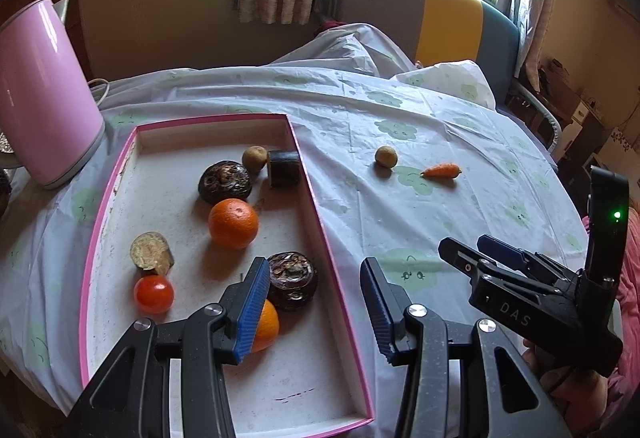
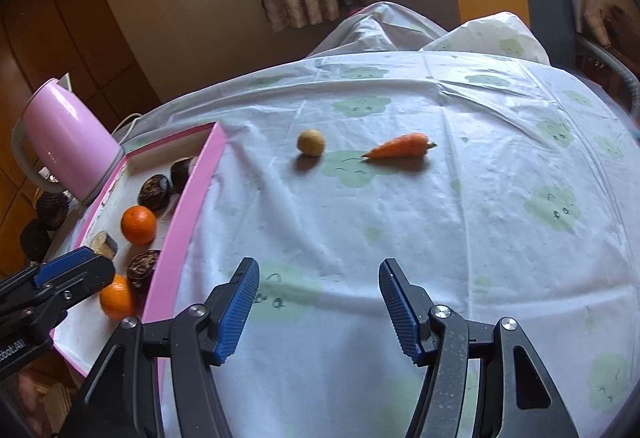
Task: Organize fruits
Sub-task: 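Open both grippers over the tray and withdraw them, then grasp the carrot with the right gripper while the left grasps the tan round fruit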
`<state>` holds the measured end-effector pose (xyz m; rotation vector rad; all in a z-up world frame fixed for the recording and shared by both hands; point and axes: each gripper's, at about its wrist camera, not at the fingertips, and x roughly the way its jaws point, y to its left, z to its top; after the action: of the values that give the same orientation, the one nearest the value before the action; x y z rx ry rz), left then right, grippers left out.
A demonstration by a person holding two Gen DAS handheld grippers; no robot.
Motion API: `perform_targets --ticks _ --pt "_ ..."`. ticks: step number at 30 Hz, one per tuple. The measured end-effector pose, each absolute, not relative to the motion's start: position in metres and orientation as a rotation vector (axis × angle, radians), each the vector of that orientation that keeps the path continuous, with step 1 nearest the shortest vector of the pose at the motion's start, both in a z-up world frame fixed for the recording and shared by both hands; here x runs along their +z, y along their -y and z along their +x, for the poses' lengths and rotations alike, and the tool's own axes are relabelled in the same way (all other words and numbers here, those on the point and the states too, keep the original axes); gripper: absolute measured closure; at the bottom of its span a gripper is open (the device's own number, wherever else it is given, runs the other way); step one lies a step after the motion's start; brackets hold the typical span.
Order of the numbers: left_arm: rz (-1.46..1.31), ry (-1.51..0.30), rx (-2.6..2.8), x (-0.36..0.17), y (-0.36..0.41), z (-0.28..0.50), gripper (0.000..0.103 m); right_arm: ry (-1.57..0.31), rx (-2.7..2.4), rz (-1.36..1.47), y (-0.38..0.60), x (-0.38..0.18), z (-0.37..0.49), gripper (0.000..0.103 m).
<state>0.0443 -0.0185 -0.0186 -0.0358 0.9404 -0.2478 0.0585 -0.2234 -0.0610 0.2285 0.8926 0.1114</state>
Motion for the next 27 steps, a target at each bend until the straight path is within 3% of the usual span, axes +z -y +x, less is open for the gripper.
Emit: perform_targets --ticks 8,15,27 --pt "-0.046 -0.967 -0.267 -0.022 0.032 0.055 0.055 -0.884 0.047 0.219 0.248 -0.062 0.075 0.041" --pt "-0.054 -0.985 -0.319 -0.022 0.048 0.073 0.056 -0.871 0.035 0.164 0.266 -0.062 0.105 0.05" --pt "-0.071 -1.041 -0.365 -0.035 0.081 0.114 0.056 -0.888 0.14 0.052 0.284 -0.072 0.162 0.05"
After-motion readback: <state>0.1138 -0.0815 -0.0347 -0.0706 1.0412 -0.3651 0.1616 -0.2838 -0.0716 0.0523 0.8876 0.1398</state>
